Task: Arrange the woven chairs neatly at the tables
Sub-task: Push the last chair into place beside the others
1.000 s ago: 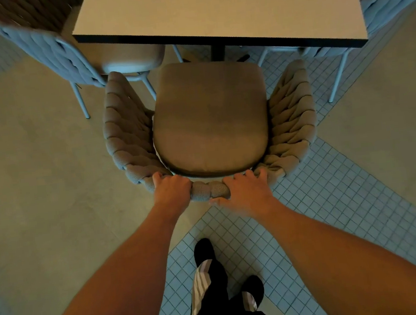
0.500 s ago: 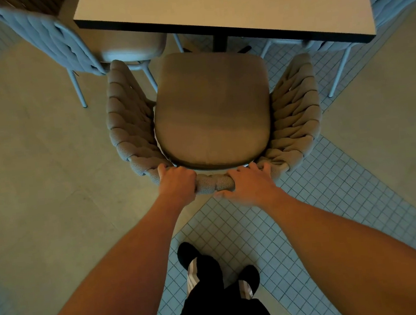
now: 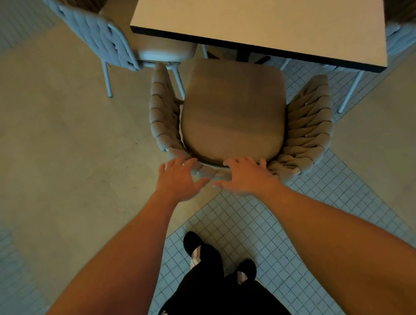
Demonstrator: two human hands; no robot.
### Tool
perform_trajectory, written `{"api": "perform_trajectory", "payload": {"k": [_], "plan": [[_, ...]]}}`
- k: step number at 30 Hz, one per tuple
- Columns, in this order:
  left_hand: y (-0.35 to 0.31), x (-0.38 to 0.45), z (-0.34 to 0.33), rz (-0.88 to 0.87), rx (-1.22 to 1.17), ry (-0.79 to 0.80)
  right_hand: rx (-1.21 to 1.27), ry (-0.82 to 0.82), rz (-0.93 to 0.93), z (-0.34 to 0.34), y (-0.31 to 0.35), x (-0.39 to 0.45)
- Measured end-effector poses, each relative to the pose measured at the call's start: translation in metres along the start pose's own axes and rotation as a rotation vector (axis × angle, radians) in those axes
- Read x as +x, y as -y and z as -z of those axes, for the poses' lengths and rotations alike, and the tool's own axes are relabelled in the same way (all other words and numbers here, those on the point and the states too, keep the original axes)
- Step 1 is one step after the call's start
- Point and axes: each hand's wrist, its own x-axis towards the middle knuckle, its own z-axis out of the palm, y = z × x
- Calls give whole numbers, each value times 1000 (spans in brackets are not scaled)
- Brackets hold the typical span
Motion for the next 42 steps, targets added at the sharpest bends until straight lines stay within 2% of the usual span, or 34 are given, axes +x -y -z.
{"api": "perform_trajectory", "payload": {"k": [4, 9, 15, 26, 31, 36, 42], "plan": [[22, -21, 21, 80, -78, 40, -42, 44, 36, 7, 29, 1], [46, -36, 37, 181, -108, 61, -96, 22, 112, 20, 63, 3], [69, -46, 51, 276, -150, 93, -160, 99, 186, 32, 86, 13], [121, -52, 76, 500, -294, 1, -296, 149, 379, 59, 148, 68], [146, -55, 88, 561, -332, -13, -332, 166, 410, 73, 182, 91], [192, -48, 107, 589, -369, -26, -388, 145, 410, 81, 230, 117], [279, -32, 138, 579, -351, -21, -394, 159, 378, 84, 305, 157]]}}
